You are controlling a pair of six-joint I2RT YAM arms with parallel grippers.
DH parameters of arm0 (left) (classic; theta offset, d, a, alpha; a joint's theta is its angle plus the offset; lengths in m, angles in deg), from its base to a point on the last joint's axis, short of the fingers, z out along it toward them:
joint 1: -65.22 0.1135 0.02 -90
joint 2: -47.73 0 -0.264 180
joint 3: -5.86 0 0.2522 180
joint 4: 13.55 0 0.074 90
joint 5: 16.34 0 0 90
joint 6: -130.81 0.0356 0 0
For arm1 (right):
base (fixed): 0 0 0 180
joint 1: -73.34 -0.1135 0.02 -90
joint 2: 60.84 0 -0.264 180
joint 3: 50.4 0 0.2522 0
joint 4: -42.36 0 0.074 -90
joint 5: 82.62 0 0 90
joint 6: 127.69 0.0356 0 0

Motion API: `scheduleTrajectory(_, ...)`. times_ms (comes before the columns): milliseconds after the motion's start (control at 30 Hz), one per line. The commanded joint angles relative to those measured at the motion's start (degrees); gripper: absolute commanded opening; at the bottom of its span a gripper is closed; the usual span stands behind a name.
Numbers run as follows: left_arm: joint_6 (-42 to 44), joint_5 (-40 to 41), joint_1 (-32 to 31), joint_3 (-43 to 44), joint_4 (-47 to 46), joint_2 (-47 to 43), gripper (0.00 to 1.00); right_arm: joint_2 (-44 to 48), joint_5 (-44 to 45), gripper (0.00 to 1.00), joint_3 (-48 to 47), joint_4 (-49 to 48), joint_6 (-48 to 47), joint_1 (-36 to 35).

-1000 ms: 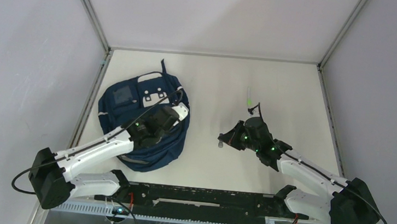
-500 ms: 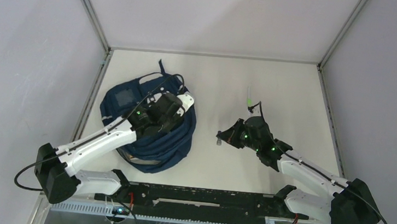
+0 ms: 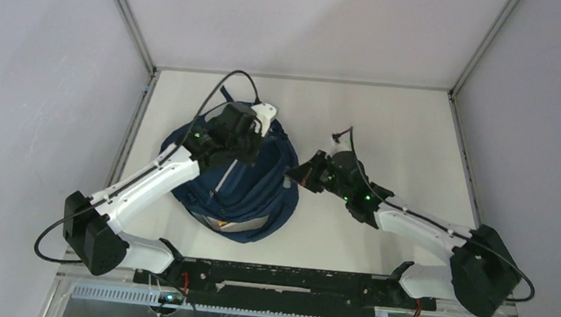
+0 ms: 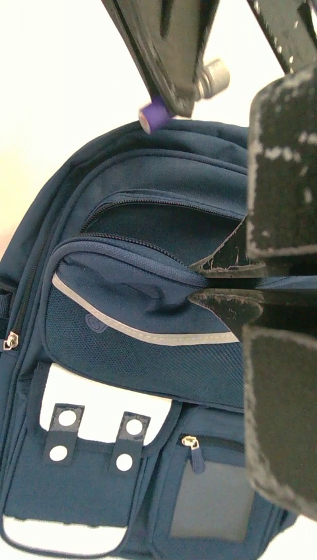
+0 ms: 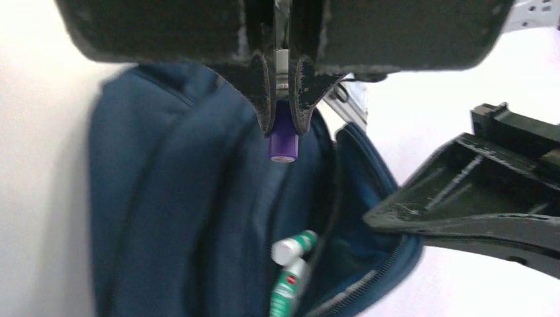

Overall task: Pack the student bag
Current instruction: Place the stationery in the student bag, then pick up the stationery from the center of the board.

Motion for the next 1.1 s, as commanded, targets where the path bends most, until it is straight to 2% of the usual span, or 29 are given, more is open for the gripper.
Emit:
scheduleTrajectory(0,-6.0,-12.95,5.26,4.16,-6.95,-3.35,0.0,-6.57,1.03,0.0,-8.17,-8.21,2.43,-2.03)
scheduleTrajectory(233,-6.78,-14.34,5.93,3.48,-7.05,-5.37,0.0,-18.27,3.23,0.01,-19.11,-10.2,3.47,-5.03)
scheduleTrajectory(333,-7.0,-14.94,6.22,3.3,-7.55,-5.93,0.0,-22.72,1.78,0.42,-23.72,-9.26,3.25,-5.48)
scheduleTrajectory(400,-7.0,-14.91,6.44,3.12,-7.57,-6.0,0.0,-23.52,0.59,0.51,-24.91,-9.13,2.75,-5.74)
scheduleTrajectory(533,-7.15,-15.13,7.51,2.47,-7.73,-5.8,0.0,-20.43,3.13,0.55,-24.33,-6.21,-1.45,-6.41)
scheduleTrajectory(667,-7.35,-15.85,8.73,1.61,-8.36,-5.76,0.0,-14.73,5.35,0.52,-20.16,-5.67,-4.62,-4.8)
scheduleTrajectory(733,-7.44,-15.81,9.5,0.8,-8.87,-6.18,0.0,-11.06,10.16,0.51,-17.76,-2.07,-7.86,-3.49)
scheduleTrajectory(800,-7.36,-15.83,10.17,-0.03,-9.0,-6.59,0.0,-8.17,16.43,0.51,-16.59,5.44,-10.71,-0.91)
scheduleTrajectory(867,-7.36,-16.07,10.5,-0.71,-9.01,-6.74,0.0,-7.12,22.02,0.58,-16.58,13.57,-14.43,2.9)
scheduleTrajectory(900,-7.36,-16.44,10.6,-1.09,-9.33,-6.83,0.0,-7.37,23.9,0.65,-16.59,16.53,-16.57,5.26)
scheduleTrajectory(1067,-7.7,-17.35,10.66,-2.51,-10.43,-6.85,0.0,-13.36,24.13,0.75,-18.99,24.23,-23.89,18.4)
